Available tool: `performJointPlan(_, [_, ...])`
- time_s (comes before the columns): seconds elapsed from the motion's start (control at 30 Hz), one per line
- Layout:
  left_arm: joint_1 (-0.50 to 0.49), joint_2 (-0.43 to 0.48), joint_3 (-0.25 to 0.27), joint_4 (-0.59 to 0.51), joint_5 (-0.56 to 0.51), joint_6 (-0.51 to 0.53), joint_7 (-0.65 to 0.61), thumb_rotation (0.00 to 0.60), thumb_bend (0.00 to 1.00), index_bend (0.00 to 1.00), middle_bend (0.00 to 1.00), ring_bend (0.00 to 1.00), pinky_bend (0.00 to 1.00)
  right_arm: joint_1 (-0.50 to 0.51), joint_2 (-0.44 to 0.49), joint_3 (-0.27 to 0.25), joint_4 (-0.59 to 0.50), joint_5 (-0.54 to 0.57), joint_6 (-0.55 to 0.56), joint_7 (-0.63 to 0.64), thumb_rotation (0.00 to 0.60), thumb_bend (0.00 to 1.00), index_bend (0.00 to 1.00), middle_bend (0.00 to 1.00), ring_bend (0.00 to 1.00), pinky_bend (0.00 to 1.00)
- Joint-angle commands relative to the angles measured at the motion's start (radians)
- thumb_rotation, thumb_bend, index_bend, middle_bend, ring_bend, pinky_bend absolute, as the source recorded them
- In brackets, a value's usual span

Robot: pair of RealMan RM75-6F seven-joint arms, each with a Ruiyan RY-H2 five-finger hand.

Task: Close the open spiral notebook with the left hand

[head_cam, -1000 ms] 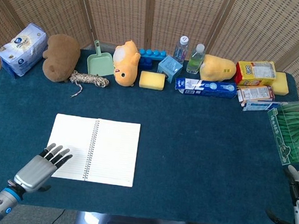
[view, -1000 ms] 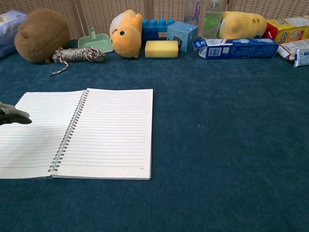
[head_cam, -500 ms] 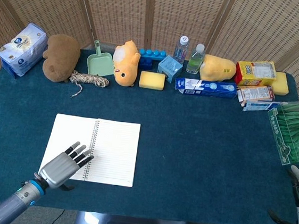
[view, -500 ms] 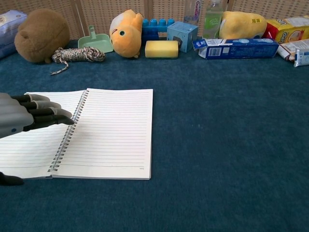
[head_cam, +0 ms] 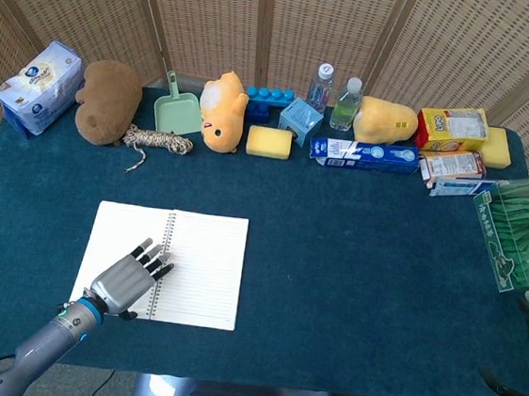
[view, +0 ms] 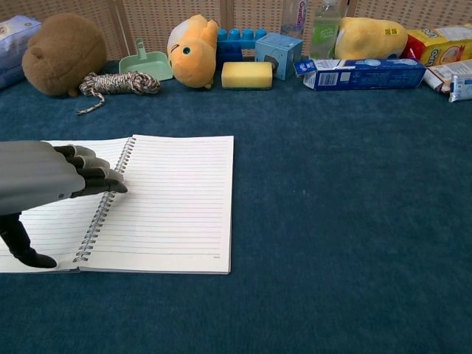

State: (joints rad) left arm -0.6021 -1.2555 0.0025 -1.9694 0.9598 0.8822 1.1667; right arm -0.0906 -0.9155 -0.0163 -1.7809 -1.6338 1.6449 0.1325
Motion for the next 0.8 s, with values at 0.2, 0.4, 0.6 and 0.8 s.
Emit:
performJointPlan(0.2, [-0.017,-0.023,0.063,0.001,0.0,0.044,-0.01,0.414,0.12,0.04,0.0,0.0,0.0,-0.004,-0.003,-0.006,-0.006,-0.016,0.007,-0.012,0.6,0.0,0.0,0.0,0.0,0.0])
performJointPlan(0.4, [0.017,0.042,0.148,-0.059,0.076,0.084,-0.074,0.415,0.12,0.04,0.0,0.0,0.0,-0.01,0.001,-0.005,-0.008,-0.016,0.018,-0.007,0.6,0.0,0.0,0.0,0.0,0.0])
performJointPlan(0.6, [0.048,0.089,0.211,-0.065,0.134,0.106,-0.139,0.415,0.13,0.04,0.0,0.0,0.0,-0.011,0.0,-0.008,-0.011,-0.024,0.017,-0.014,0.6,0.0,0.0,0.0,0.0,0.0])
performJointPlan(0.8, [0.071,0.12,0.247,-0.054,0.192,0.115,-0.208,0.411,0.12,0.05,0.0,0.0,0.0,-0.013,-0.001,-0.008,-0.014,-0.024,0.018,-0.019,0.6,0.0,0.0,0.0,0.0,0.0])
